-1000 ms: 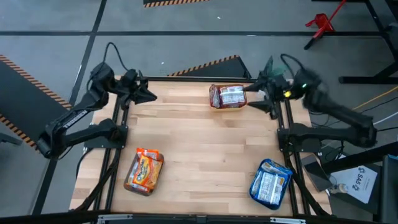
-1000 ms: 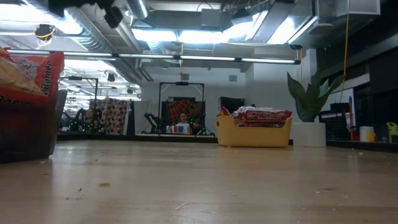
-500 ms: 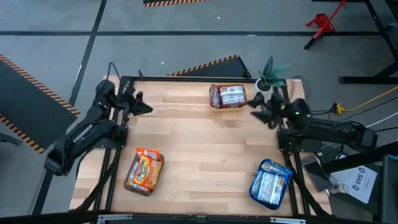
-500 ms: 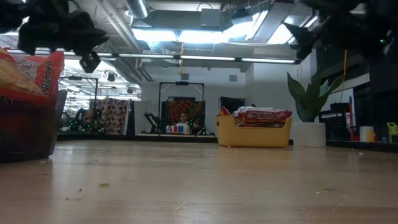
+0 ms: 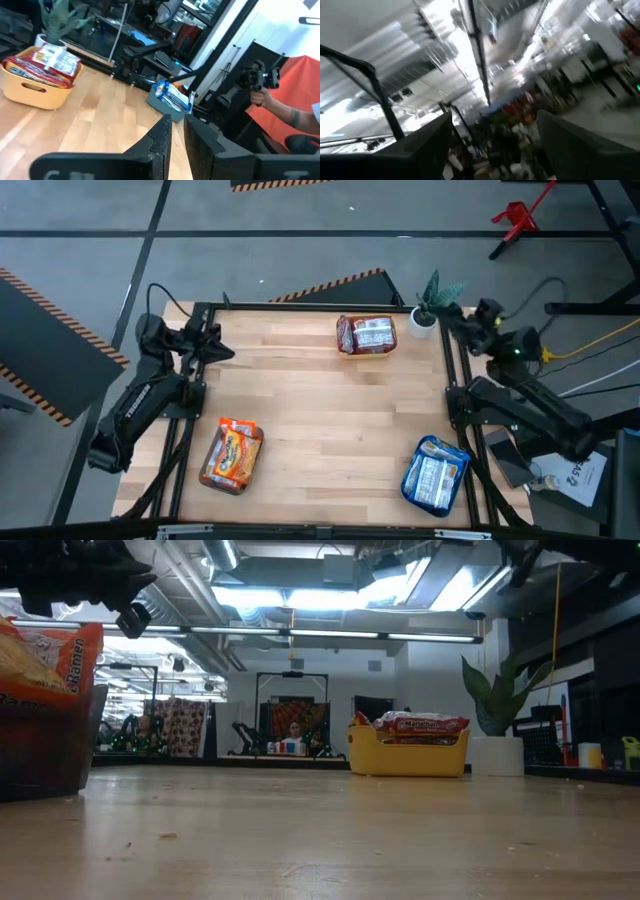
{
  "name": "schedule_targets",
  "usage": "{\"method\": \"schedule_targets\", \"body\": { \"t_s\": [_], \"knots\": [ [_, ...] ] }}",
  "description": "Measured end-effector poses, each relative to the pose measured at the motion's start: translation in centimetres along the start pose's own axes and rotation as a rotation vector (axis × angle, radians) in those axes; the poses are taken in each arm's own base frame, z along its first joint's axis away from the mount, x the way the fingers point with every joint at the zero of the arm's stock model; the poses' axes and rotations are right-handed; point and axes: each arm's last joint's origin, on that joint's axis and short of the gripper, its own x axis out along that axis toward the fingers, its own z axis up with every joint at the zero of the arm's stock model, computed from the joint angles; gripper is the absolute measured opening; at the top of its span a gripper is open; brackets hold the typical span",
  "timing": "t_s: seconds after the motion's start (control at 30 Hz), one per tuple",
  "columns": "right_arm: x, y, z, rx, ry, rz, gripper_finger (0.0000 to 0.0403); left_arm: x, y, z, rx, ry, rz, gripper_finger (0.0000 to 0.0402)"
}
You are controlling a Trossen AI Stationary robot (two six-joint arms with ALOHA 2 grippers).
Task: Sort Maruchan noodles
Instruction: Return to Home Position
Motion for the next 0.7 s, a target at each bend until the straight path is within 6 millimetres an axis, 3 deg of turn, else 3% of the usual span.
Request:
{"method": "schedule_targets", "body": {
  "t_s": [0.13, 0.2, 0.3, 0.37, 0.47, 0.7],
  "knots": [
    [1.4, 2.9, -1.0, -0.072, -0.063, 0.159, 0.0276, 0.0, -0.1, -0.1, 0.001, 0.022, -0.024, 0.0044],
    [2.1, 4.1, -2.5, -0.079, -0.068, 0.166, 0.0276, 0.0, -0.2, -0.1, 0.014, 0.020, -0.022, 0.0044],
    [3.3, 4.4, -7.4, -0.132, 0.045, -0.074, 0.0276, 0.0, -0.3, -0.5, 0.023, 0.012, -0.015, 0.0044],
    [3.6, 5.2, -9.2, -0.242, 0.053, -0.211, 0.0276, -0.1, -0.1, -1.1, 0.017, -0.007, 0.005, 0.0044],
    [3.1, 6.3, -8.1, -0.252, -0.039, -0.256, 0.0276, 0.0, -0.1, -1.9, 0.008, -0.039, 0.032, 0.0044],
    [-0.5, 6.3, -3.2, -0.064, -0.091, 0.107, 0.0276, 0.4, -0.5, -2.0, 0.028, -0.034, -0.003, 0.0044]
  ]
}}
